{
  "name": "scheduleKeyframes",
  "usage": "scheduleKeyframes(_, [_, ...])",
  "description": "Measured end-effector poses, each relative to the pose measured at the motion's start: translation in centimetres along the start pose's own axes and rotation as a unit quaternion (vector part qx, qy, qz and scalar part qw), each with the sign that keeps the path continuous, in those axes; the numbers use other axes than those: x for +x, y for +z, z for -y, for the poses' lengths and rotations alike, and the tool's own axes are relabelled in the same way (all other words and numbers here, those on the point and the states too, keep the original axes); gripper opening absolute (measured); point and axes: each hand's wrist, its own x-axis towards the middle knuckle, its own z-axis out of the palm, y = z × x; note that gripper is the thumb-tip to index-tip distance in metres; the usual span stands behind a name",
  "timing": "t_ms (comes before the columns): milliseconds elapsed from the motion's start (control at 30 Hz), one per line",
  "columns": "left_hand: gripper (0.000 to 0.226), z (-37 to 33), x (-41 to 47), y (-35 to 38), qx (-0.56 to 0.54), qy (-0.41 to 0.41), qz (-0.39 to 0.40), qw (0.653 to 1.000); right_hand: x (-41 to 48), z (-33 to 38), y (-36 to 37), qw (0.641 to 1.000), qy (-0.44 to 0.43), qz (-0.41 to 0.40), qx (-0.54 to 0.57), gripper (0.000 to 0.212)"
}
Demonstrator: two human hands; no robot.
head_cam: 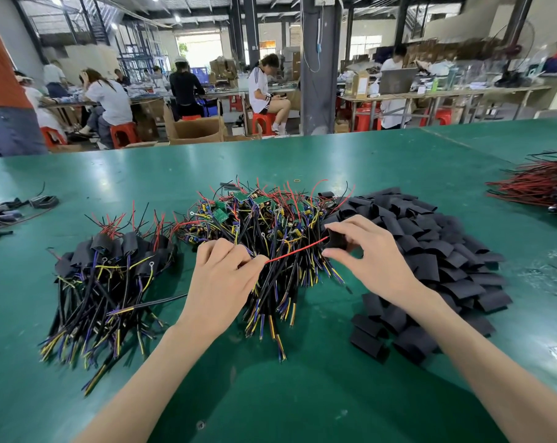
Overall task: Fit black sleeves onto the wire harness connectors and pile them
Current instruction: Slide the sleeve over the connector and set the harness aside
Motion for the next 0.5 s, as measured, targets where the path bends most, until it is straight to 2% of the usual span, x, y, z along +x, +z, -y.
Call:
scheduleKeyframes(400, [0.004, -0.12, 0.04, -0.34, -0.006, -0.006, 0.016, 1.000, -0.07, 0.33, -0.45, 1.000, -0.025, -0.016, 0.007, 0.036])
scheduleKeyframes(500, [0.005, -0.27, 0.12, -0.52, -0.008, 0.005, 0.017, 1.000, -0.25, 0.45, -0.45, 0.993, -0.064, -0.001, -0.099, 0.037])
